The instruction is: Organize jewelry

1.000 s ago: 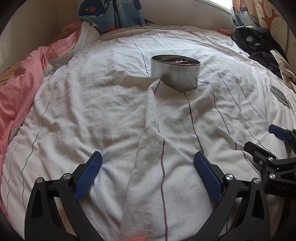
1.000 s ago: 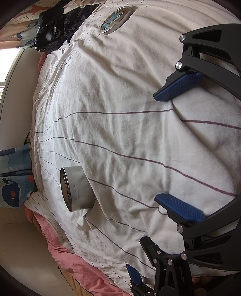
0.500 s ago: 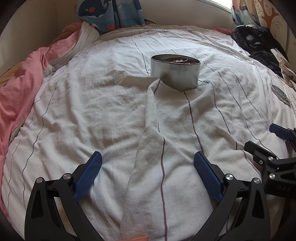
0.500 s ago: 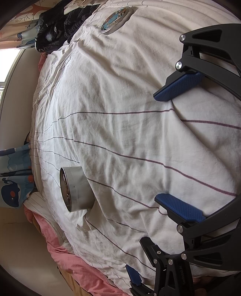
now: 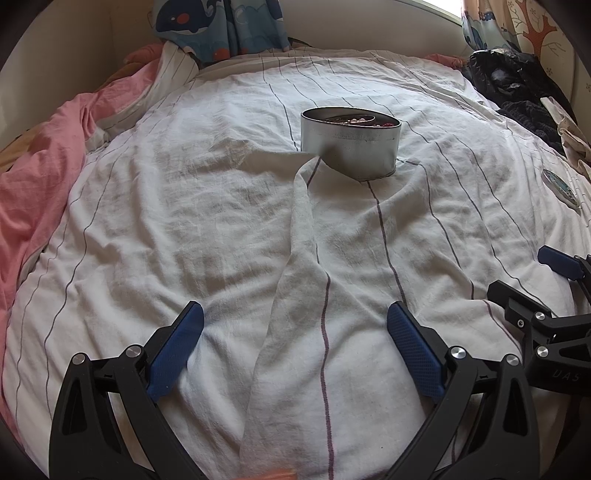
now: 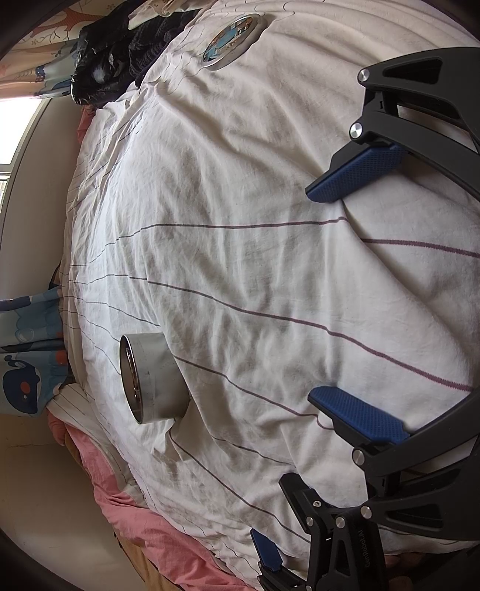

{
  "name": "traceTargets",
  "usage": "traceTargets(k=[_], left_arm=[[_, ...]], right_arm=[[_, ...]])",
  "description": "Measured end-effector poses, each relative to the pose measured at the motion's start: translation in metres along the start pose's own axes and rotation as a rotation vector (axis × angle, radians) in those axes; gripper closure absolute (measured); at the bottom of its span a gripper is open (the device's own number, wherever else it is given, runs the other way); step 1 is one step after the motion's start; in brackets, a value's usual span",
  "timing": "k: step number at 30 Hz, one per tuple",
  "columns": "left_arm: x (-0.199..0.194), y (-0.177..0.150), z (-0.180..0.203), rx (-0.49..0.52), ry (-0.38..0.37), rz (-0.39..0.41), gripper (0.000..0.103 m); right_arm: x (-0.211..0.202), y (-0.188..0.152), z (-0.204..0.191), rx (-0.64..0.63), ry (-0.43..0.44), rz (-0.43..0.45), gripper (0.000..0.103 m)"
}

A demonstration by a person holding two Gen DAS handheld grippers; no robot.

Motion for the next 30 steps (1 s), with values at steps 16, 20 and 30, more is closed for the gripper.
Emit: traceTargets(k=[16,20,30], left_arm=[[0.0012,0.0019,-0.0026,-0.021,-0.002,0.009,0.007],[0.0001,0.0014,-0.0046,-0.022,-0.001,0.013,0.007],[0.0016,0.0017,-0.0047,-0.033,-0.002,-0.001,0.007]], right_arm=[[-0.0001,0.0002,0.0007,0.000,0.001,0.001,0.007],[0.0000,0.0001,0.0001,-0.001,0.000,0.000,0.007],[0.0001,0.0000,-0.0001,-0.001,-0.001,-0.001,0.007]])
Point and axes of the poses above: each gripper's, at about its wrist camera, not at the fingertips, and x roughly the way its jaws point, z to its right, y to its top, the point moved 7 cm from there along x, roughly the way its jaws point, and after that the axes turned 14 degrees about -x, right-handed, at the moved point
